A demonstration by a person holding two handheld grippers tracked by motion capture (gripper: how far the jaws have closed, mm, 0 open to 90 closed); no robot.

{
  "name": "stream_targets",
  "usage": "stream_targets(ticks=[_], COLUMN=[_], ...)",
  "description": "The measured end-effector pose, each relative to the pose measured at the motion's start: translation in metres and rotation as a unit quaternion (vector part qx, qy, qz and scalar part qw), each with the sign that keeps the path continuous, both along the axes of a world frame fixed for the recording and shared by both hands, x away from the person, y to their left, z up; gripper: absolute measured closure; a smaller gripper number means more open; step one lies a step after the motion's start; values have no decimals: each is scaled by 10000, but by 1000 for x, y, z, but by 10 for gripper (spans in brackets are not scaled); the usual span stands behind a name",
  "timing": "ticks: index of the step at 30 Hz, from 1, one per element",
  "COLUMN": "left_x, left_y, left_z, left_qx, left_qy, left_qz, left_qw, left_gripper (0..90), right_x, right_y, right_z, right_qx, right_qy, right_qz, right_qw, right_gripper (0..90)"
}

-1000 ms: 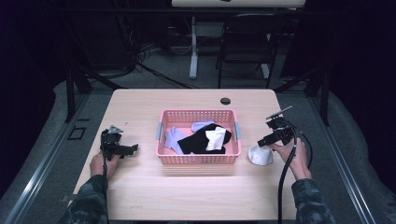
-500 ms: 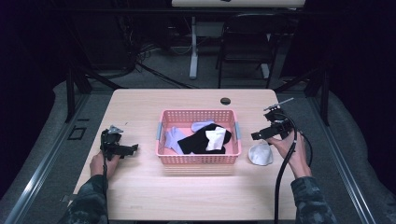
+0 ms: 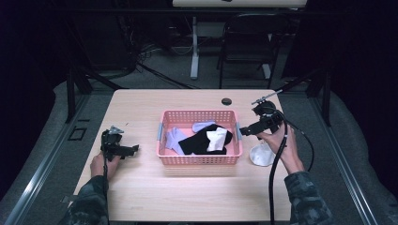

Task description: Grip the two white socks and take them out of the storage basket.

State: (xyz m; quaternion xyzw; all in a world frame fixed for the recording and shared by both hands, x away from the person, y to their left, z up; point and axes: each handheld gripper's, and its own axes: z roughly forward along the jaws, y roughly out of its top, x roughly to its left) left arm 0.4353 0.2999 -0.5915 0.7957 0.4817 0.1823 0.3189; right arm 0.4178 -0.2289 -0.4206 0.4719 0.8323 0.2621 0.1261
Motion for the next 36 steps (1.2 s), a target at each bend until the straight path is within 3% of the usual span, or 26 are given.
stream_targets(ticks=[5, 6, 13, 14, 17, 21, 27, 30, 36], left_x=[0, 0, 0, 0, 0, 0, 0, 0, 0], left_y=[0, 0, 0, 0, 0, 0, 0, 0, 0], left_z=[0, 0, 0, 0, 0, 0, 0, 0, 0], left_qx=[1, -6, 2, -3, -4, -3, -6, 1, -3], left_qy=[-6, -5, -6, -5, -5, -5, -6, -11, -4], left_qz=[-5, 2, -6, 0, 1, 0, 0, -9, 0], left_qw=[10000, 10000, 10000, 10000, 10000, 10000, 10000, 10000, 10000], left_gripper=[0, 0, 0, 0, 0, 0, 0, 0, 0], right_x=[4, 5, 10, 10, 12, 16, 22, 25, 33], right_y=[17, 19, 37, 40, 47, 57, 69, 75, 89], right_z=[2, 3, 4, 2, 0, -6, -17, -22, -38], right_qx=[27, -63, -90, 29, -56, -41, -46, -163, -219], right_qy=[-45, -28, 52, 12, 93, 113, 314, 426, 648], right_qz=[189, 234, 422, 410, 493, 563, 678, 763, 706], right_qw=[9998, 9997, 9991, 9992, 9987, 9983, 9972, 9960, 9952], right_gripper=[8, 9, 41, 42, 50, 72, 111, 129, 144])
